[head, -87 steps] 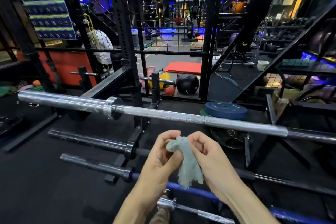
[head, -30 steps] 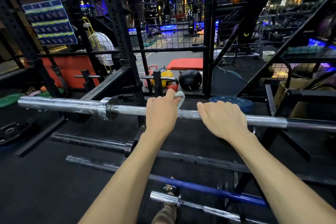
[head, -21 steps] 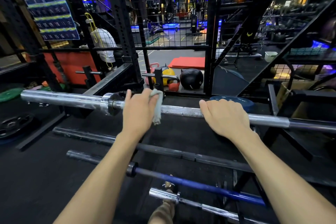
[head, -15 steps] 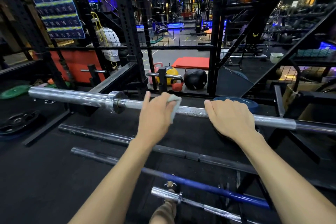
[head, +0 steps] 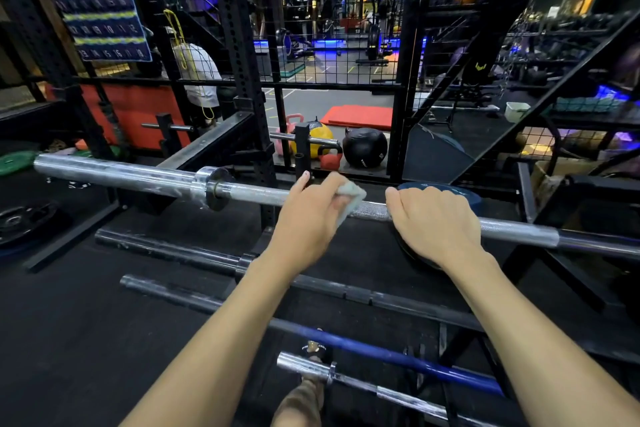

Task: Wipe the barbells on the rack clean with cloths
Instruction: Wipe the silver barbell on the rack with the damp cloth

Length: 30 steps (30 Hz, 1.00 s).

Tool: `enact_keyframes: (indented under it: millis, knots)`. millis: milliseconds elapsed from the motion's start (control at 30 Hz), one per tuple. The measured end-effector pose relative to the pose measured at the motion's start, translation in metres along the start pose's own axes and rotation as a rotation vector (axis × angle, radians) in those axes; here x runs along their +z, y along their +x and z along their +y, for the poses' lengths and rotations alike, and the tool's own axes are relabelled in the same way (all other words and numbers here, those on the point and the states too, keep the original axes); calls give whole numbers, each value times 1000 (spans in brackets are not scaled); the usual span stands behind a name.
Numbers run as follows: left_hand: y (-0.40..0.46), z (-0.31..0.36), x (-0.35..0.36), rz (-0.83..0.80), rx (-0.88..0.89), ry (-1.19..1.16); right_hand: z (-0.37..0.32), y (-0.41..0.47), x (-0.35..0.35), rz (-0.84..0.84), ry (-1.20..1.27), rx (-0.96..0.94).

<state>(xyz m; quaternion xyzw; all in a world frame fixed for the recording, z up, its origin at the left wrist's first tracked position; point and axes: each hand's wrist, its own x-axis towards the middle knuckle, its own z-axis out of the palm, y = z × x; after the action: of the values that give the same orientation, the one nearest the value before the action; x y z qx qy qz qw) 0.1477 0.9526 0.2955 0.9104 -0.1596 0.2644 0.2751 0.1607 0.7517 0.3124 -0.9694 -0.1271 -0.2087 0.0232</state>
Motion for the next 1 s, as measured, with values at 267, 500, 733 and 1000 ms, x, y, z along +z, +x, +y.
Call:
enact_keyframes:
  millis: [267, 500, 733, 1000]
  knots:
    - [21, 20, 14, 114, -25, 190, -3, -1, -2, -13, -7, 11]
    - [-6, 7, 11, 52, 80, 54, 0, -2, 0, 5, 6, 34]
    - [25, 21, 16, 113, 11, 132, -3, 1, -1, -18, 41, 29]
    - [-3, 16, 21, 120, 54, 130, -2, -1, -1, -6, 41, 14]
